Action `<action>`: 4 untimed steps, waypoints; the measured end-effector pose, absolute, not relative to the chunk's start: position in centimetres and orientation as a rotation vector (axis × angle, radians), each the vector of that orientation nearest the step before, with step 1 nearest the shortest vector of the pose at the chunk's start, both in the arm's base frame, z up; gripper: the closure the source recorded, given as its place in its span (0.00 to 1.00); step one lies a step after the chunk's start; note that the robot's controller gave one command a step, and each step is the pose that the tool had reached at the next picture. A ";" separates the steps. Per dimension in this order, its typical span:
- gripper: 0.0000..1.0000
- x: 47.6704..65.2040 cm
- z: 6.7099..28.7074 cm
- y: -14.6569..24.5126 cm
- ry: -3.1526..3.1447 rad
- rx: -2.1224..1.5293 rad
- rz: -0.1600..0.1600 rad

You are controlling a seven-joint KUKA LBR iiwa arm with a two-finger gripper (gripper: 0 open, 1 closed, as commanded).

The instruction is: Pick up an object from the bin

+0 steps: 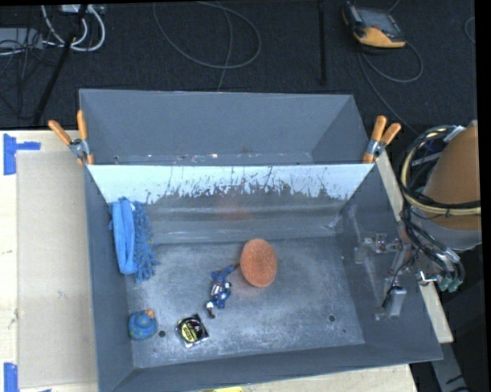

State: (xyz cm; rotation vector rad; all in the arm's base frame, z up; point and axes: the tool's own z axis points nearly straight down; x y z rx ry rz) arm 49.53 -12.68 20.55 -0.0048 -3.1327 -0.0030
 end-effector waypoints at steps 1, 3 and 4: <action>0.00 49.7 21.0 -12.6 -3.140 0.002 -0.001; 0.00 54.4 13.2 -6.8 -3.139 0.026 -0.002; 0.00 59.4 11.5 -4.6 -3.142 0.092 0.000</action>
Offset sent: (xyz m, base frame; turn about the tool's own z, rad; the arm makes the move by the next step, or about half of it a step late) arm 0.0722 0.0475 -0.0897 -0.1085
